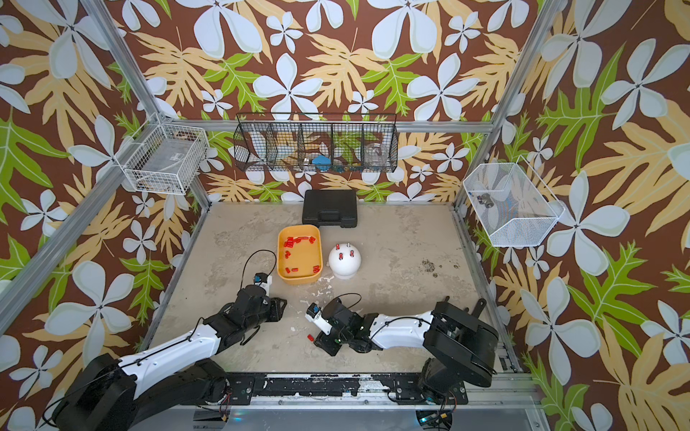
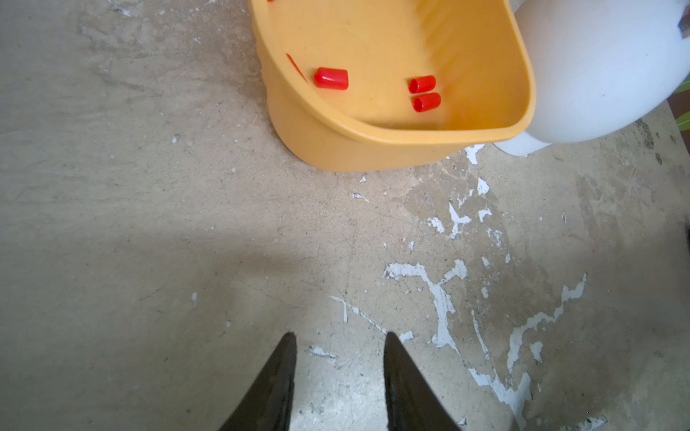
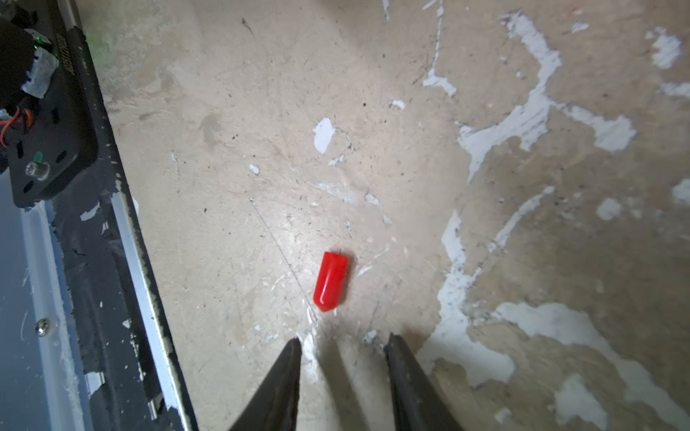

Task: Cover the protruding screws with screw protection sleeves
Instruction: Pick up the screw protection sleeve from the center of the board.

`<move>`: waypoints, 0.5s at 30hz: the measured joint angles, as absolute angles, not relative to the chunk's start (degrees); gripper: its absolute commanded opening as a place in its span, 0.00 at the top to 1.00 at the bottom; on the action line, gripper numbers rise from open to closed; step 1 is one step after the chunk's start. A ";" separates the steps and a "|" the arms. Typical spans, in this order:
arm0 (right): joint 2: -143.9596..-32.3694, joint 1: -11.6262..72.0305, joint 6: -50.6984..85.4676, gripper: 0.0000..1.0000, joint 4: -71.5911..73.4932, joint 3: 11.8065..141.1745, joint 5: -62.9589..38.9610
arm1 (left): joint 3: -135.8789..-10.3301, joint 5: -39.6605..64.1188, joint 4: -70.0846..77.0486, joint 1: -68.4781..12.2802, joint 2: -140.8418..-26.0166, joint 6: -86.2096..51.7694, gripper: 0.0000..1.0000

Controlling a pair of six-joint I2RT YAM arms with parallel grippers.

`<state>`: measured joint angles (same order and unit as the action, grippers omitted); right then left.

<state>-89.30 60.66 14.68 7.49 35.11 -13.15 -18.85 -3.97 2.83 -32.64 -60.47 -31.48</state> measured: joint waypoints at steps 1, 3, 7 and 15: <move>-89.76 60.71 14.50 0.60 7.77 35.33 -13.13 | -18.81 -3.97 2.83 -32.64 -60.47 -31.48 0.59; -90.35 61.14 14.20 0.60 8.47 35.66 -13.02 | -18.79 -3.77 2.94 -32.62 -60.47 -31.48 0.59; -91.37 62.52 13.08 0.65 9.26 36.16 -12.78 | -18.70 -3.77 3.25 -32.62 -60.47 -31.51 0.59; -94.59 62.92 12.75 0.80 10.66 38.39 -12.08 | -18.68 -3.60 3.51 -32.62 -60.75 -31.64 0.59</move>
<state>-94.59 62.92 12.75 10.66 38.39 -12.08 -18.68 -3.60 3.51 -32.62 -60.75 -31.64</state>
